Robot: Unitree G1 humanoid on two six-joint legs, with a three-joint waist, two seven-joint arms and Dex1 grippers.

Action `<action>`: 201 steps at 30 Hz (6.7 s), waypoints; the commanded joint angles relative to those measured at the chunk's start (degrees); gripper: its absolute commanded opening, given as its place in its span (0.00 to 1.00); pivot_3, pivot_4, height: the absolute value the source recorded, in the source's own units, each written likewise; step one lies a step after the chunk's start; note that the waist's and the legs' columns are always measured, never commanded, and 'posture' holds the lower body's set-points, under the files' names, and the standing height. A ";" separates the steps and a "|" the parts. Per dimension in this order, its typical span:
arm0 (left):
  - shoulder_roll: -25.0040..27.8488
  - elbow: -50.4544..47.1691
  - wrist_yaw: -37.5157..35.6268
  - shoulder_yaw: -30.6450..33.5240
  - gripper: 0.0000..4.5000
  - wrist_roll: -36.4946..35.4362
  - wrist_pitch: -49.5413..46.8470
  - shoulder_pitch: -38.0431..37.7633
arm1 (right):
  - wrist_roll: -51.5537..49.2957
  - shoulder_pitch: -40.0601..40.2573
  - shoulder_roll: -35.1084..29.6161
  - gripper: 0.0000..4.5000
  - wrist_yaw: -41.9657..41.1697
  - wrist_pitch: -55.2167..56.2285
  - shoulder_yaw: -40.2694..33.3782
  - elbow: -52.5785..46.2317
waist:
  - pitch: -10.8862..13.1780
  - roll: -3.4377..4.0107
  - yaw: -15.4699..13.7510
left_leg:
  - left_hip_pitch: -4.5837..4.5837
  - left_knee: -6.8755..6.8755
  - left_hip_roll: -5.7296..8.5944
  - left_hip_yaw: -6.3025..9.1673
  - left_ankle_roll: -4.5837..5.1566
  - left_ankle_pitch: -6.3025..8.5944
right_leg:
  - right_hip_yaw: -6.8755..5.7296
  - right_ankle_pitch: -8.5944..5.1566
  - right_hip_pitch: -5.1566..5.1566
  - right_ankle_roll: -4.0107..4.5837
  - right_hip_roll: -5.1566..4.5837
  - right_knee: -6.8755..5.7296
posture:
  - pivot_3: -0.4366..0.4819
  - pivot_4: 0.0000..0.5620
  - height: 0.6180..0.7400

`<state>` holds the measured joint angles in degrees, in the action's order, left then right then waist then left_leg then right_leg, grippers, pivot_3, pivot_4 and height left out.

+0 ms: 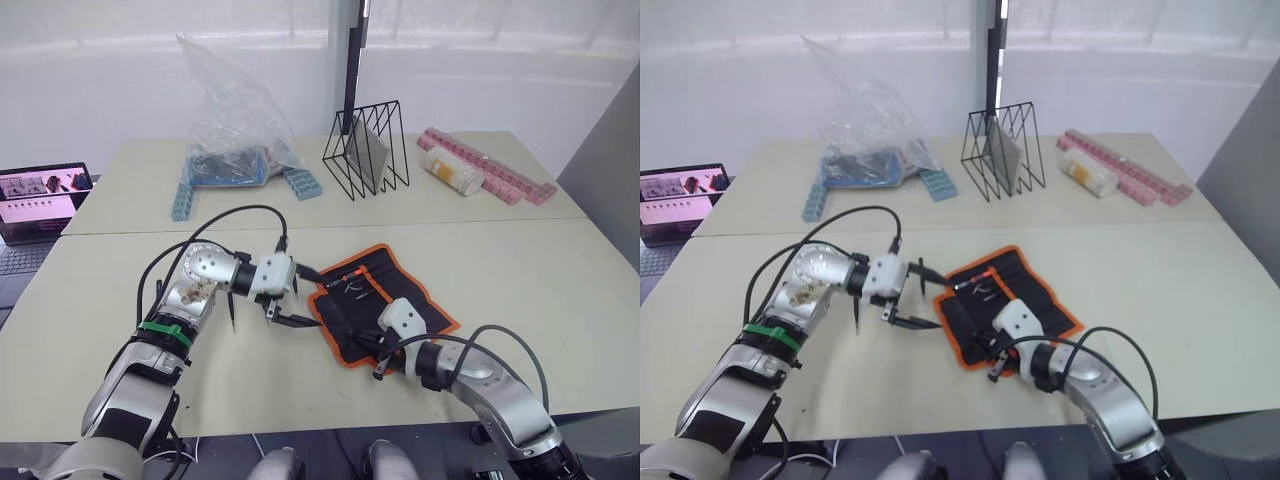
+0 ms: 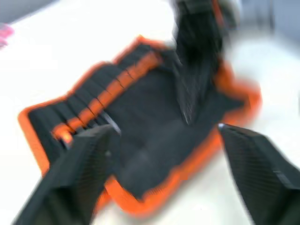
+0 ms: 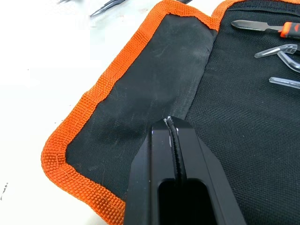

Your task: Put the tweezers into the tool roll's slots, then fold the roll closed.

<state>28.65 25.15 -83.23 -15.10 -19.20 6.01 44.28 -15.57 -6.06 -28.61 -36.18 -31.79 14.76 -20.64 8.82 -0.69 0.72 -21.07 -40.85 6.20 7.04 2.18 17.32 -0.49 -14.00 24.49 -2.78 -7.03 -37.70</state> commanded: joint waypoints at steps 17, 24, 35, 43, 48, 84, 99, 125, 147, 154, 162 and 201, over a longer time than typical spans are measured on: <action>-8.50 -0.67 18.71 0.41 0.00 9.86 -11.73 -7.52 | 0.81 -0.11 -1.21 0.00 -2.52 -1.43 0.58 -1.11 | -0.06 0.04 -0.39 | 0.08 0.07 0.00 0.00 -0.05 -0.02 | 0.11 0.01 -0.07 0.02 -0.02 0.08 | 0.48 0.27 0.87; -8.59 2.85 21.99 -3.97 0.00 17.85 -7.44 -9.18 | -1.53 -3.53 1.17 0.00 -2.37 -1.38 -2.22 -1.80 | -0.06 0.04 -0.91 | 0.05 0.06 0.01 0.00 -0.05 -0.02 | 0.11 0.02 -0.09 0.03 -0.05 0.12 | 0.48 0.27 0.87; -7.85 5.28 21.59 -5.58 0.00 20.55 -2.31 -9.60 | 2.09 -10.90 8.03 0.00 -0.01 4.27 -1.86 9.03 | -0.10 0.06 -1.17 | 0.19 0.10 0.01 0.00 -0.07 -0.03 | 0.11 0.08 -0.15 0.10 -0.04 0.08 | 0.48 0.27 0.87; -8.00 6.66 21.86 -5.20 0.00 20.65 -1.67 -8.66 | 4.49 -7.33 6.85 0.00 -0.66 3.76 -0.09 9.25 | -0.24 0.07 -1.11 | 0.25 0.12 0.00 -0.01 -0.06 -0.02 | 0.11 0.08 -0.21 0.10 -0.02 0.08 | 0.48 0.27 0.87; -8.25 7.09 21.86 -5.32 0.00 20.67 -1.53 -8.55 | 5.53 -3.97 5.01 0.00 -0.53 3.65 0.33 7.16 | -0.36 0.08 -1.19 | 0.32 0.12 0.00 -0.01 -0.03 -0.01 | 0.12 0.08 -0.28 0.10 -0.02 0.10 | 0.48 0.27 0.87; -1.55 -18.22 17.30 9.79 0.00 0.25 -18.02 -8.48 | -17.33 -4.01 -1.97 0.00 -6.76 -7.08 -21.19 -5.49 | -0.52 -0.20 -1.00 | -0.22 0.18 -0.04 0.00 -0.07 -0.03 | 0.12 0.10 0.25 0.12 -0.02 0.19 | 0.48 0.27 0.87; 16.21 -25.16 26.08 41.50 0.48 -5.07 -21.40 -41.09 | -12.14 -7.04 -14.11 0.49 -16.31 13.16 -35.40 27.00 | -0.47 -0.08 -0.72 | -0.14 1.04 -0.11 -0.03 -0.25 -0.13 | 0.31 0.16 0.50 0.22 0.03 0.62 | 0.48 0.27 0.87; 11.59 -21.13 29.97 57.50 1.00 -8.52 -16.01 -62.56 | -9.55 5.34 -14.95 1.00 -16.98 31.72 -43.38 41.74 | -0.35 0.26 -1.11 | 0.80 1.30 -0.35 -0.60 0.32 0.21 | 0.86 0.29 -0.30 0.27 0.15 0.89 | 0.48 0.27 0.87; -13.82 -56.11 79.20 42.91 1.00 -1.01 -37.58 -60.15 | -14.51 -12.98 -19.04 1.00 -32.58 10.07 -24.59 27.17 | -0.24 0.16 -2.19 | 0.75 1.17 -0.78 -0.86 0.21 0.32 | 1.13 0.44 -0.31 0.37 0.57 1.09 | 0.48 0.27 0.87; -15.20 -49.97 82.54 37.94 1.00 2.12 -39.62 -53.42 | -13.92 -12.85 -17.90 1.00 -32.37 9.65 -24.18 25.80 | -0.24 0.16 -2.20 | 0.74 1.18 -0.78 -0.91 0.14 0.28 | 1.10 0.44 -0.25 0.37 0.58 1.06 | 0.48 0.27 0.87; -14.69 -41.76 83.59 38.12 1.00 1.65 -42.06 -46.84 | -14.19 -11.82 -17.88 1.00 -31.33 8.74 -24.65 23.61 | -0.24 0.17 -2.32 | 0.75 1.18 -0.78 -0.92 0.05 0.24 | 1.06 0.45 -0.22 0.37 0.58 1.00 | 0.48 0.27 0.87; -7.93 -40.76 75.45 35.96 0.00 3.86 -38.22 -43.97 | -15.09 -2.72 -17.18 0.95 -22.92 6.78 -29.38 13.84 | -0.30 0.32 -4.48 | 0.68 1.13 -0.71 -0.92 0.01 0.21 | 1.00 0.56 -0.21 0.27 0.54 1.00 | 0.48 0.27 0.87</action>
<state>19.32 -12.79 -6.28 20.93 -15.78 -32.76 -0.01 -29.57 -9.50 -45.87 -60.69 -24.58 -12.07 -3.72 8.52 -0.37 -3.76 -20.40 -39.72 5.47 6.12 2.14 17.51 0.53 -13.44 24.30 -2.50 -6.47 -36.67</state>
